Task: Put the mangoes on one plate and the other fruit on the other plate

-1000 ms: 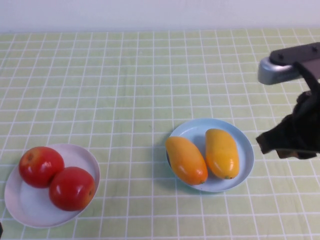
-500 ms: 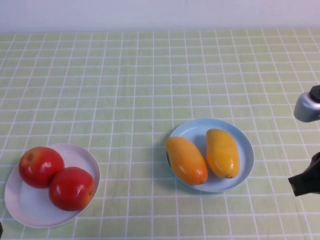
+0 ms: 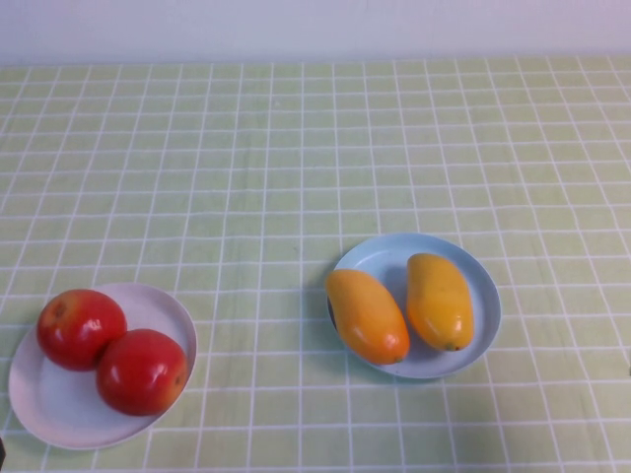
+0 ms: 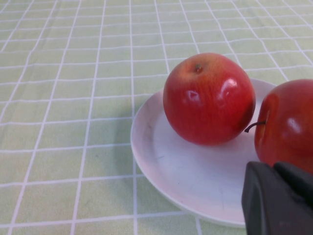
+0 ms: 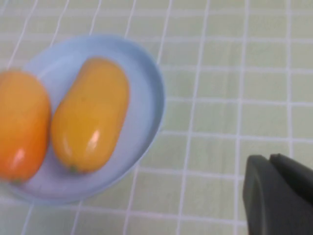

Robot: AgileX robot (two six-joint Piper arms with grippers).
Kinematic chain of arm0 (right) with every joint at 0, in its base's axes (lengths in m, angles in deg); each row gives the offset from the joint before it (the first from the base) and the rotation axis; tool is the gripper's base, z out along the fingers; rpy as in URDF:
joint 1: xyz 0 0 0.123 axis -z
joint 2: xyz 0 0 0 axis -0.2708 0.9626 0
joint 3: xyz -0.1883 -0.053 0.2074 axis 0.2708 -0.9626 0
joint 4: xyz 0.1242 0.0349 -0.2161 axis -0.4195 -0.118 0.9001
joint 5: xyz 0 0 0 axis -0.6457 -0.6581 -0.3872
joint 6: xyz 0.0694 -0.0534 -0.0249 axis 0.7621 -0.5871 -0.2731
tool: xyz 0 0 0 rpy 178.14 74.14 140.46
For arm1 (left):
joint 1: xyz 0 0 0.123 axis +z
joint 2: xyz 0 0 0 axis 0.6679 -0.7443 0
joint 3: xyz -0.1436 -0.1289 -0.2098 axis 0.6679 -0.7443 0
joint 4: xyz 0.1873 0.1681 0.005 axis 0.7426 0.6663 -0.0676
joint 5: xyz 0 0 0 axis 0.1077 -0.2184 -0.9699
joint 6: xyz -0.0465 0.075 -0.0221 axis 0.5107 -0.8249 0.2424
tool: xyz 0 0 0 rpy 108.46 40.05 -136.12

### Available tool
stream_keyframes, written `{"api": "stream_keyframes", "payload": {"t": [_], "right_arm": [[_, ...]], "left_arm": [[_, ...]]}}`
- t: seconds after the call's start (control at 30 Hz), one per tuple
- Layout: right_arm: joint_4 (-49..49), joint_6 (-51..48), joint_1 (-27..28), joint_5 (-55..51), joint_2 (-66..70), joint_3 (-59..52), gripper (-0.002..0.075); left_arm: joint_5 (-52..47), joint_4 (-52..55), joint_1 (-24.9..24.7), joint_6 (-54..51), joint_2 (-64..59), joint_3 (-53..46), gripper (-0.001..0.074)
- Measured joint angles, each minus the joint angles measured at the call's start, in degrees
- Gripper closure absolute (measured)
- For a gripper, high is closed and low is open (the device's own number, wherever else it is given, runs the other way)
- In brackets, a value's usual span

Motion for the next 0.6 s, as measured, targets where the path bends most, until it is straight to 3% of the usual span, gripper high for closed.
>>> {"api": "stream_keyframes", "payload": {"t": [0.1,0.27,0.4,0.6], "right_arm": [[0.12,0.00,6.88,15.42,-7.10,-10.69,0.0741],[0.12,0.00,15.08,24.62,-20.00,-25.06,0.0741],[0.12,0.26,18.52,19.42,-30.91,-27.62,0.0741],[0.39,0.26,19.08,7.32,-46.96,-27.76,0.0741]], "left_arm": [[0.00,0.00,0.00,0.00,0.00,0.00,0.0739],[0.00,0.00,0.00,0.00,0.00,0.00,0.0739],[0.00,0.00,0.00,0.00,0.00,0.00,0.0739],[0.00,0.00,0.00,0.00,0.00,0.00,0.0739]]}}
